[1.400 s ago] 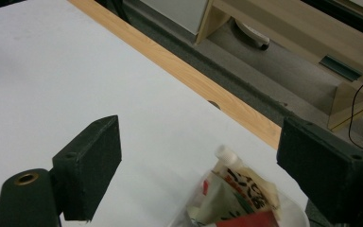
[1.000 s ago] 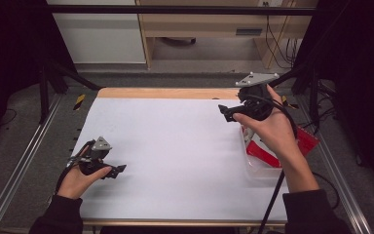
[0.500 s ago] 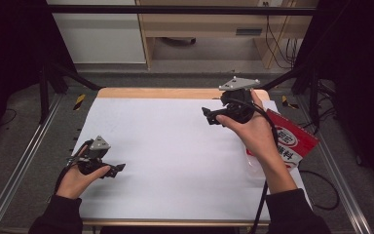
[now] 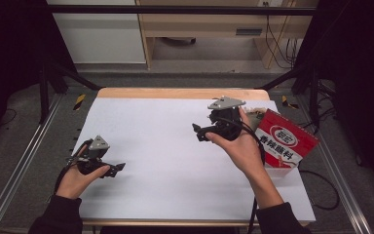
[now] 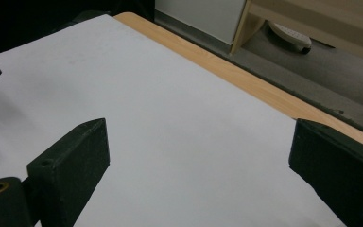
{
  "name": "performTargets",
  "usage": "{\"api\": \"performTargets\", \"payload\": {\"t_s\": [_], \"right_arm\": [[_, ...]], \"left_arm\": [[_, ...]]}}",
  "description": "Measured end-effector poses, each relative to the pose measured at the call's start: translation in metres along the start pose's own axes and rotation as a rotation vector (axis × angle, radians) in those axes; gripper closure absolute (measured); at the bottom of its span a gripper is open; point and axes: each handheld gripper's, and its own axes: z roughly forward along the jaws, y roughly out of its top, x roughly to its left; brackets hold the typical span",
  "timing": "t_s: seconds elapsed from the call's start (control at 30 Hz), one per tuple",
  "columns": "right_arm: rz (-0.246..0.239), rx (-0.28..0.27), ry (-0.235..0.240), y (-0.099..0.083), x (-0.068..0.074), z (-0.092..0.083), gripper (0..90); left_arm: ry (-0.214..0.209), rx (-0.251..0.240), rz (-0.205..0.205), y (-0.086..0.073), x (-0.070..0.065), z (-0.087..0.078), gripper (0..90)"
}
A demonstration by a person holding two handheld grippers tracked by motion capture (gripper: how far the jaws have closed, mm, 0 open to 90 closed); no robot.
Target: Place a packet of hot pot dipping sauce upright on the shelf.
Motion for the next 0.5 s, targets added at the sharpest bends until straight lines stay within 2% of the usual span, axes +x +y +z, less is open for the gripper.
{"api": "performTargets", "payload": {"t_s": [0.23, 0.5], "right_arm": [[0.005, 0.026, 0.016, -0.023, 0.013, 0.010, 6.9], [0.011, 0.081, 0.044, -0.055, 0.027, 0.025, 6.8]], "left_arm": [[0.002, -0.008, 0.001, 0.000, 0.001, -0.002, 8.0], [0.001, -0.006, 0.002, 0.000, 0.001, -0.001, 7.6]]}}
